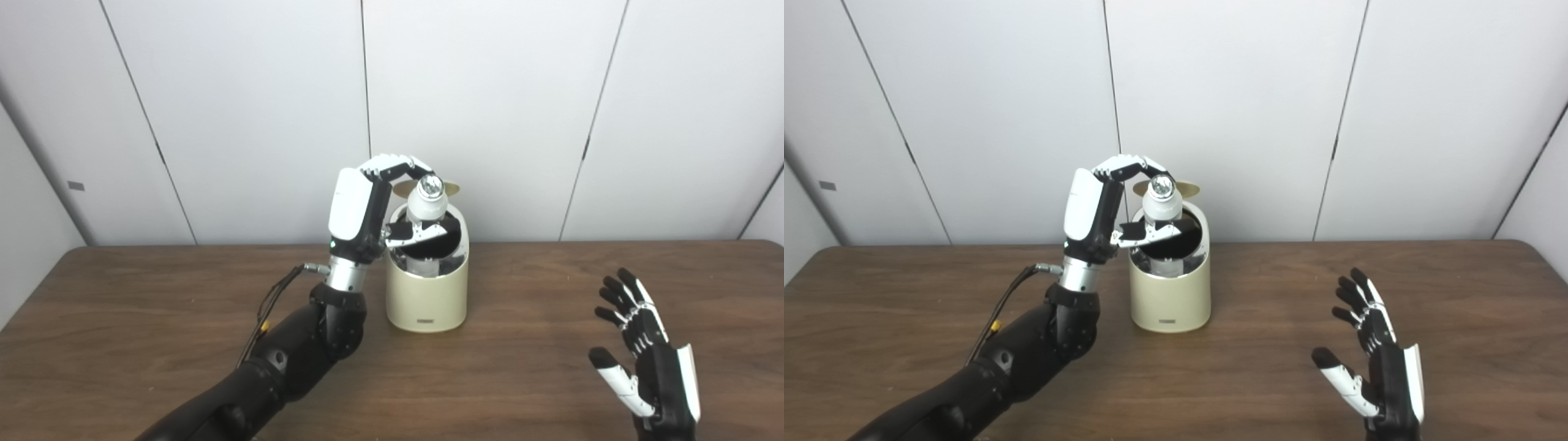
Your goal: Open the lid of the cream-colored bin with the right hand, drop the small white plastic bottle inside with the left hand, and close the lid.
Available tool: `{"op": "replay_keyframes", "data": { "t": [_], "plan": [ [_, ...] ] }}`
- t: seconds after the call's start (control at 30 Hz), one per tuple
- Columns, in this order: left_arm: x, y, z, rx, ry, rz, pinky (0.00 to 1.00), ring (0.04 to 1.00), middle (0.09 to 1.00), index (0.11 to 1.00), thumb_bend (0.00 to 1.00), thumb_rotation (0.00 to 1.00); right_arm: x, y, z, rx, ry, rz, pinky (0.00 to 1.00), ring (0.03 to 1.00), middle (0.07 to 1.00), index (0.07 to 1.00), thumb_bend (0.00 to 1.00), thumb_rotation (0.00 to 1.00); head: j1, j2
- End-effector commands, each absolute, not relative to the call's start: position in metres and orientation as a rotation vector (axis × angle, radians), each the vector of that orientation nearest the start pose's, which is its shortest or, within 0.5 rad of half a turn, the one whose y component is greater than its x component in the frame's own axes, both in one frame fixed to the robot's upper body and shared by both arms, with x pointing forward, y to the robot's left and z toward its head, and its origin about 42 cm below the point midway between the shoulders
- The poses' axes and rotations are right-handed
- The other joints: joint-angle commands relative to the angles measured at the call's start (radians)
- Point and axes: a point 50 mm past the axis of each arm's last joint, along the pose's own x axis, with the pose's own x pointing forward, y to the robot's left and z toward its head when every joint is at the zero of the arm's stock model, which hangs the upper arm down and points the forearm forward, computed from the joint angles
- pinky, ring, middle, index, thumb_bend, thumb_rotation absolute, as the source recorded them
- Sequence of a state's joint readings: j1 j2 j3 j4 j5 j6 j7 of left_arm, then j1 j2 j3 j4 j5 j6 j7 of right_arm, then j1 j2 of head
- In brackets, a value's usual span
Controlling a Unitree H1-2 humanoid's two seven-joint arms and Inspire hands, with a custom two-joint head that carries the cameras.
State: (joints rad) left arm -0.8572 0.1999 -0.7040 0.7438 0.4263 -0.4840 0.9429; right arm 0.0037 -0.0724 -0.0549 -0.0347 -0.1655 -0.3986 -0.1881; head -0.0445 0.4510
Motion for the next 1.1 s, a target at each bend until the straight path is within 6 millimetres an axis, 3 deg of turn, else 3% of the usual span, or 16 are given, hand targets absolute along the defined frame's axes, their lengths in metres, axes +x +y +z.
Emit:
{"op": "replay_keyframes", "data": {
  "t": [0.0,0.57,1.07],
  "plan": [
    [0.4825,0.1217,0.2375,0.602,-0.936,0.039,0.61,0.536,0.486,0.433,0.5,0.0,0.2557,-0.235,0.1034,-0.186,-0.352,-0.178,0.76,0.848,0.87,0.904,0.81,0.71,-0.001,0.001],
    [0.4835,0.1281,0.2354,0.655,-0.947,0.014,0.68,0.57,0.507,0.457,0.52,0.0,0.2554,-0.2345,0.1045,-0.194,-0.357,-0.18,0.75,0.845,0.869,0.904,0.82,0.73,-0.001,0.003],
    [0.483,0.1308,0.2335,0.684,-0.969,0.013,0.67,0.561,0.508,0.455,0.52,0.0,0.2548,-0.2345,0.1048,-0.182,-0.357,-0.179,0.75,0.854,0.879,0.909,0.83,0.71,-0.002,0.003]
  ]
}}
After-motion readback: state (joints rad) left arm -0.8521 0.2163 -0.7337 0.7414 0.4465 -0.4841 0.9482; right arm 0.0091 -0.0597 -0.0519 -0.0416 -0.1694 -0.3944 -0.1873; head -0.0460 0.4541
